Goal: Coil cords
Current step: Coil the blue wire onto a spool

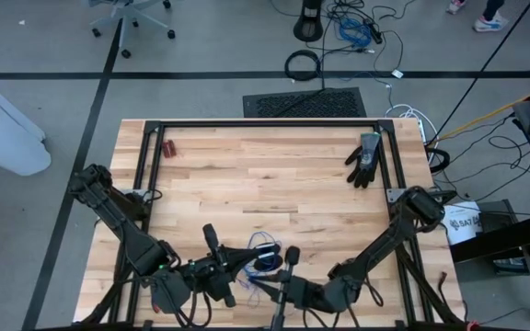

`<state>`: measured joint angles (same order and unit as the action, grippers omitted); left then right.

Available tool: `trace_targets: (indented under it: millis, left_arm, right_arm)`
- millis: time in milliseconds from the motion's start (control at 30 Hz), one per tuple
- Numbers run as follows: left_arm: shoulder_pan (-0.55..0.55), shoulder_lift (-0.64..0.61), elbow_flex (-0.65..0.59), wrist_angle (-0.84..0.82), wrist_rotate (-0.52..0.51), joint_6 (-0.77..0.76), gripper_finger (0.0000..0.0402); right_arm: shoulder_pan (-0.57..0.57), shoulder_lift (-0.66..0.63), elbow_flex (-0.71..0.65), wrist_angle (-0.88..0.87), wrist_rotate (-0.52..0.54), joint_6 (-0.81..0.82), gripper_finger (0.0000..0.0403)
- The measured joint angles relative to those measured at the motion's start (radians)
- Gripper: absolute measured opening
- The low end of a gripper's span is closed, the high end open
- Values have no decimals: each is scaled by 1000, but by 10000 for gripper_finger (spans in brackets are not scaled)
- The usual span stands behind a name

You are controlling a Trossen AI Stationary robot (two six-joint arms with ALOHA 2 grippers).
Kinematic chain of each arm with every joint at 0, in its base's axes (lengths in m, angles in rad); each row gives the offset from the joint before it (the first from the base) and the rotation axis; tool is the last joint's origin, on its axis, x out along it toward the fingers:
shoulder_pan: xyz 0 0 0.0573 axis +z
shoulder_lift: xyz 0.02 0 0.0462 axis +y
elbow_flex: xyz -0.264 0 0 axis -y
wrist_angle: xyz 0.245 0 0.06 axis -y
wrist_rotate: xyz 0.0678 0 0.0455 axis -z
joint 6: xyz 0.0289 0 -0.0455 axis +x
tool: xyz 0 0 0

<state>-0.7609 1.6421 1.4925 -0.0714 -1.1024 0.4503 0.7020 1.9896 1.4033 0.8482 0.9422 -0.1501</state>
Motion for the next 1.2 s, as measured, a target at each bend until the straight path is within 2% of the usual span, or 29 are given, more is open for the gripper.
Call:
trace_targets:
  millis: [100,233,633,800,1000,1200]
  left_arm:
    - [0,0,0,8,3,0,6]
    - [0,0,0,14,3,-26,6]
    - [-27,0,0,10,4,-12,6]
    - [-53,-4,0,9,7,11,6]
    - [-70,-7,0,6,10,31,6]
    - [-71,-7,0,12,28,30,6]
  right_arm:
    - [-15,0,0,-9,27,0,0]
    - [-21,0,0,-48,134,-3,0]
    - [19,0,0,-273,326,83,0]
    - [70,0,0,-272,366,72,0]
    - [123,-8,0,-253,509,15,0]
    - [148,-44,0,-230,526,-28,0]
